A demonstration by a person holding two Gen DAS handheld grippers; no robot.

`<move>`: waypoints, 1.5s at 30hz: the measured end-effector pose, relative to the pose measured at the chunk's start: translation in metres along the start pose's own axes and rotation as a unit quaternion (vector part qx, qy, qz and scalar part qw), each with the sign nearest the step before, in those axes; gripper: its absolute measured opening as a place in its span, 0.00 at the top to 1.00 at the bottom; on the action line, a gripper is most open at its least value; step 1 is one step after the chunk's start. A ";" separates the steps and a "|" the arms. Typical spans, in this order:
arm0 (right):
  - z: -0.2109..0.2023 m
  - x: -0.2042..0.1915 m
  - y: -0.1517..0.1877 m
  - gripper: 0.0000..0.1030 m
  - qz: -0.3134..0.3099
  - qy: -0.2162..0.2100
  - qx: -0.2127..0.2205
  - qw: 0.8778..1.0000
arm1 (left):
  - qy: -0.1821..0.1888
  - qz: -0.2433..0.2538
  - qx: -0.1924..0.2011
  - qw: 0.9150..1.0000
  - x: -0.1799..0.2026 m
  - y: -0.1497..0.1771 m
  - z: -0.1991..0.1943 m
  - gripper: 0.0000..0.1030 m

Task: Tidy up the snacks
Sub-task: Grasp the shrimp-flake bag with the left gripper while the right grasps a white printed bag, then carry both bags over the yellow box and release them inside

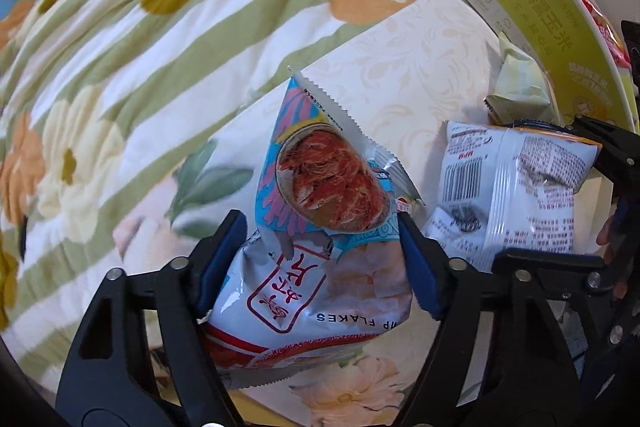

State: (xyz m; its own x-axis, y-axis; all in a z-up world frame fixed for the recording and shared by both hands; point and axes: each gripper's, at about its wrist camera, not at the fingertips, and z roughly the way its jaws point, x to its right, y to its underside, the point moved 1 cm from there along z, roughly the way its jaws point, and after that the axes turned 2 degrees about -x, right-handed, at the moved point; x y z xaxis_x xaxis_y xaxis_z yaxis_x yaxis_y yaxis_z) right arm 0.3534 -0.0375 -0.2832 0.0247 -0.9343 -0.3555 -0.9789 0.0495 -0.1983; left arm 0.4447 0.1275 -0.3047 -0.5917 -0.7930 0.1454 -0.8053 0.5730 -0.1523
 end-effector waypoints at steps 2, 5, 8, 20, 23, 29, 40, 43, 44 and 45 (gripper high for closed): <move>0.003 -0.003 0.001 0.00 -0.006 -0.001 -0.003 1.000 | -0.014 -0.015 0.010 1.000 -0.003 0.010 -0.004 0.31; 0.005 -0.006 0.002 0.01 -0.012 -0.002 -0.005 1.000 | -0.026 -0.044 0.024 0.998 -0.007 0.025 -0.010 0.31; 0.009 -0.006 0.003 0.02 -0.015 0.000 -0.004 1.000 | -0.028 -0.081 0.033 0.996 -0.013 0.040 -0.012 0.31; 0.010 -0.021 0.008 0.32 -0.068 0.014 0.007 0.998 | -0.003 -0.202 0.080 0.976 -0.018 0.099 -0.034 0.35; 0.000 -0.024 0.015 0.32 -0.070 0.020 0.020 0.997 | -0.006 -0.207 0.090 0.974 -0.014 0.107 -0.043 0.35; -0.040 -0.030 0.029 0.32 -0.058 0.017 0.062 0.996 | -0.003 -0.208 0.123 0.970 0.002 0.118 -0.082 0.35; -0.166 -0.010 0.064 0.32 -0.026 0.035 0.166 0.985 | 0.003 -0.149 0.205 0.967 0.078 0.081 -0.163 0.35; -0.196 0.011 0.070 0.32 -0.013 0.043 0.192 0.980 | 0.017 -0.127 0.223 0.966 0.112 0.060 -0.177 0.35; -0.206 0.018 0.071 0.32 -0.009 0.045 0.199 0.979 | 0.025 -0.121 0.234 0.964 0.127 0.050 -0.183 0.35; -0.219 0.030 0.073 0.32 -0.003 0.047 0.210 0.977 | 0.031 -0.117 0.241 0.963 0.137 0.041 -0.186 0.35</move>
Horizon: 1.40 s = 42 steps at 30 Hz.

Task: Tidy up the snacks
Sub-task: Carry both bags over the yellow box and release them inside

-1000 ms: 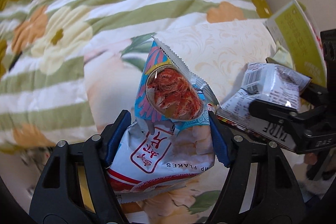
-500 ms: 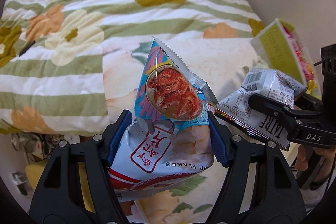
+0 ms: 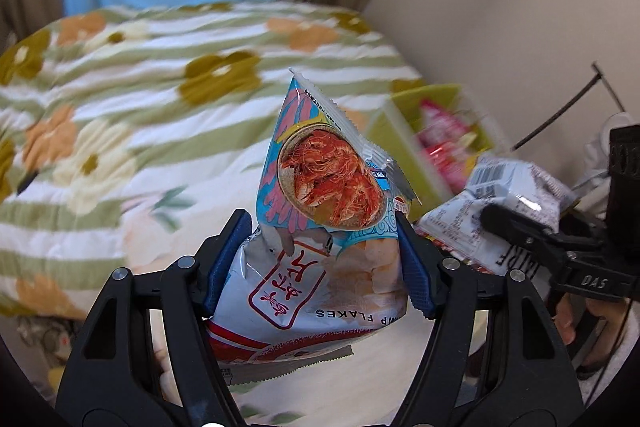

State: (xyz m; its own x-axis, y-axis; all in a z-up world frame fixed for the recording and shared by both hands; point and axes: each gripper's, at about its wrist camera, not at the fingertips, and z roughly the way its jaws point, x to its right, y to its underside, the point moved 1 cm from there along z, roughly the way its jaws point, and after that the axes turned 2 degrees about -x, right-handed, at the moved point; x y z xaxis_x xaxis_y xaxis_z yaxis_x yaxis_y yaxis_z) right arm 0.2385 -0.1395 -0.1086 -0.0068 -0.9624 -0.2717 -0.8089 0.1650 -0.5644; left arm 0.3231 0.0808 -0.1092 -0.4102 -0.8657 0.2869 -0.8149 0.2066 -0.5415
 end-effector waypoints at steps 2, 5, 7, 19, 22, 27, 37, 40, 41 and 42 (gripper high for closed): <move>-0.015 0.019 -0.005 0.32 0.005 0.005 0.013 1.000 | 0.012 0.005 0.009 1.000 0.027 -0.012 0.005 0.35; -0.034 0.054 -0.015 0.32 0.009 0.012 0.022 1.000 | 0.015 0.008 0.023 1.000 0.069 -0.033 0.016 0.35; -0.047 0.082 -0.022 0.32 0.009 0.017 0.028 0.999 | 0.020 0.007 0.033 0.999 0.098 -0.048 0.028 0.35; -0.068 0.214 -0.049 0.32 0.010 0.014 0.020 1.000 | 0.037 -0.004 0.012 0.999 0.227 -0.116 0.144 0.35; -0.066 0.234 -0.052 0.32 0.010 0.011 0.004 1.000 | 0.040 -0.008 -0.004 0.999 0.244 -0.126 0.176 0.31; -0.060 0.254 -0.052 0.32 0.016 -0.001 -0.013 1.000 | 0.003 -0.022 -0.007 1.000 0.254 -0.127 0.193 0.02; -0.060 0.257 -0.047 0.32 0.008 -0.017 -0.017 1.000 | -0.070 -0.028 0.009 0.997 0.221 -0.069 0.142 0.02; -0.068 0.252 -0.045 0.32 0.004 -0.020 -0.017 1.000 | -0.084 -0.040 0.009 0.996 0.209 -0.050 0.130 0.02; -0.070 0.251 -0.044 0.32 0.001 -0.020 -0.018 1.000 | -0.083 -0.046 0.010 0.995 0.207 -0.044 0.127 0.02; -0.074 0.246 -0.043 0.32 -0.005 -0.024 -0.019 1.000 | -0.082 -0.052 0.011 0.995 0.204 -0.038 0.121 0.02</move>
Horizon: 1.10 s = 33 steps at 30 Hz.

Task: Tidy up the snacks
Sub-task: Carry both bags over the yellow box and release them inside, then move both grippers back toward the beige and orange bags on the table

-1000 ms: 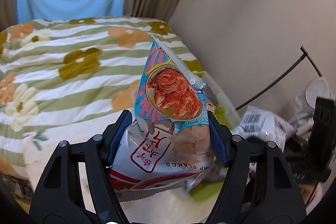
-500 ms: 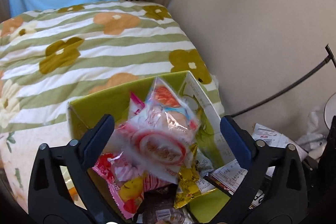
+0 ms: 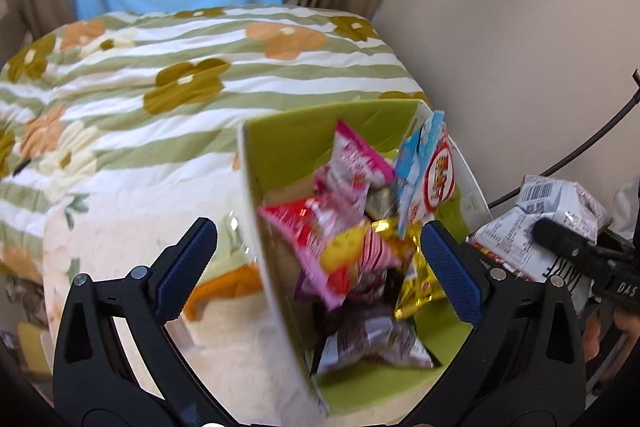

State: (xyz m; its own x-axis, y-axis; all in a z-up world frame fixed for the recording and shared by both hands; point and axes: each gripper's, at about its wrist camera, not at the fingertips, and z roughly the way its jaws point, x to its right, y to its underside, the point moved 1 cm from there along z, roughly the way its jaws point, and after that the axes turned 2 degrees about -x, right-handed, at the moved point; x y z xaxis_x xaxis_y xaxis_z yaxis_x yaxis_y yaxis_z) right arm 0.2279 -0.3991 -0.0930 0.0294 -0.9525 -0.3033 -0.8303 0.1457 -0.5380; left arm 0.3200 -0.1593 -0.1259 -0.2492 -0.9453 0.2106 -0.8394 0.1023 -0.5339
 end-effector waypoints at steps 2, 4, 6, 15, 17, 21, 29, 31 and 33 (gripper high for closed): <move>-0.003 -0.008 0.002 0.32 -0.014 -0.005 0.000 1.000 | 0.001 -0.010 0.002 1.000 -0.006 0.009 -0.008 0.02; -0.003 -0.023 0.003 0.31 -0.036 -0.014 0.003 0.999 | -0.004 -0.016 0.006 1.000 -0.010 0.016 -0.014 0.02; 0.005 -0.035 0.004 0.31 -0.050 -0.026 -0.003 0.998 | -0.010 -0.018 0.007 1.000 -0.012 0.021 -0.019 0.02; 0.063 -0.078 0.024 0.25 -0.120 -0.044 -0.078 0.989 | -0.033 -0.053 0.020 0.998 -0.035 0.031 -0.044 0.02; 0.062 -0.079 0.028 0.14 -0.120 -0.045 -0.061 0.990 | -0.037 -0.062 0.022 0.997 -0.042 0.036 -0.049 0.02; 0.053 -0.068 0.033 0.00 -0.115 -0.014 -0.025 0.993 | -0.051 -0.078 0.021 0.995 -0.056 0.049 -0.057 0.02; 0.043 -0.047 0.035 0.00 -0.091 -0.002 -0.023 0.996 | -0.080 -0.109 0.020 0.991 -0.080 0.076 -0.071 0.02; 0.041 -0.047 0.033 0.00 -0.091 -0.002 -0.023 0.996 | -0.089 -0.110 0.020 0.990 -0.084 0.081 -0.076 0.02; 0.038 -0.050 0.032 0.00 -0.090 -0.001 -0.026 0.996 | -0.094 -0.112 0.023 0.989 -0.089 0.085 -0.082 0.02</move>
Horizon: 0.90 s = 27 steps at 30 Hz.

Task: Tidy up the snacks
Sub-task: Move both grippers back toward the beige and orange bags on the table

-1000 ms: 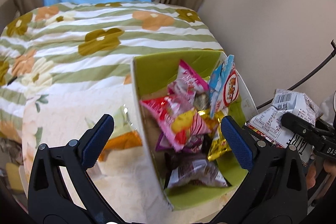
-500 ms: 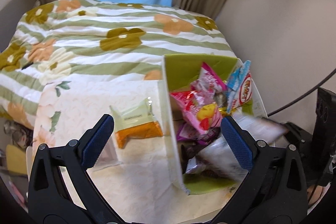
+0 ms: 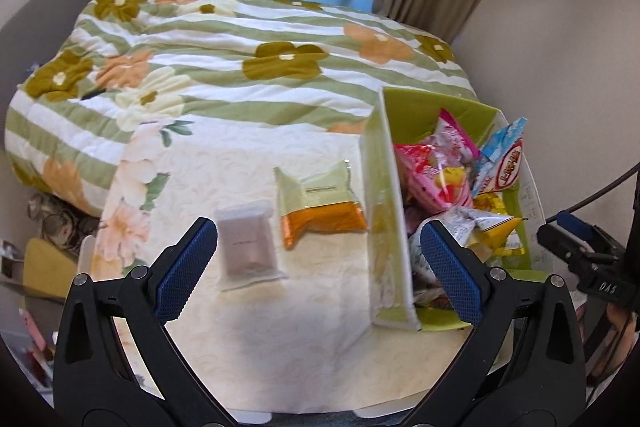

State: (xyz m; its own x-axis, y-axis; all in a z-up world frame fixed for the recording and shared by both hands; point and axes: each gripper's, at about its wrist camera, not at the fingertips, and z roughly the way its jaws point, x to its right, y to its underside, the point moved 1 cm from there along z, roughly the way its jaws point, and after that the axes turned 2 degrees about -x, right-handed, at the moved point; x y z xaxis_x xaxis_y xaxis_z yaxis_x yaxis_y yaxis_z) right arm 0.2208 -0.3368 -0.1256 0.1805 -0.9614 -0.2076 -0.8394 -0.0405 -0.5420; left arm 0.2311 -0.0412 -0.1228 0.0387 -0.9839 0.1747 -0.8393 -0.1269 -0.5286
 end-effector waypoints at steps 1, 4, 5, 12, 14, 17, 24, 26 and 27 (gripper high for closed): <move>-0.002 -0.002 -0.001 0.00 0.001 0.002 0.000 1.000 | -0.001 -0.002 0.003 1.000 -0.005 0.001 -0.004 0.02; -0.008 -0.014 -0.003 0.00 -0.002 -0.009 0.009 1.000 | -0.003 -0.010 0.011 1.000 -0.018 0.003 -0.014 0.02; -0.011 -0.021 -0.003 0.00 -0.004 -0.012 0.016 1.000 | -0.003 -0.010 0.012 1.000 -0.021 0.004 -0.016 0.02; -0.016 -0.084 -0.013 0.00 -0.036 -0.018 0.044 0.998 | -0.003 -0.010 0.016 1.000 -0.071 0.002 -0.030 0.02; -0.013 -0.101 -0.014 0.00 -0.033 -0.016 0.047 0.998 | -0.005 0.000 0.012 1.000 -0.088 -0.002 -0.032 0.02; -0.004 -0.129 -0.012 0.00 -0.025 -0.009 0.046 0.999 | 0.006 0.010 0.006 1.000 -0.116 -0.007 -0.036 0.02; 0.032 -0.193 -0.001 0.00 0.004 0.024 0.029 0.999 | 0.044 0.030 -0.035 0.998 -0.171 -0.018 -0.016 0.02; 0.042 -0.203 0.004 0.00 0.014 0.026 0.023 0.999 | 0.050 0.043 -0.047 0.997 -0.183 -0.019 -0.008 0.02; 0.050 -0.211 0.009 0.00 0.021 0.032 0.019 0.999 | 0.054 0.048 -0.052 0.996 -0.189 -0.019 -0.005 0.02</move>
State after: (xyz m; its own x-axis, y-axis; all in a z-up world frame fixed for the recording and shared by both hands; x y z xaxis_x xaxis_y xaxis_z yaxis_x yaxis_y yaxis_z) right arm 0.2009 -0.1205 -0.1269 0.1117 -0.9777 -0.1779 -0.8250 0.0086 -0.5651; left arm 0.2374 0.1475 -0.1416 -0.0990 -0.9706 0.2195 -0.8882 -0.0133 -0.4593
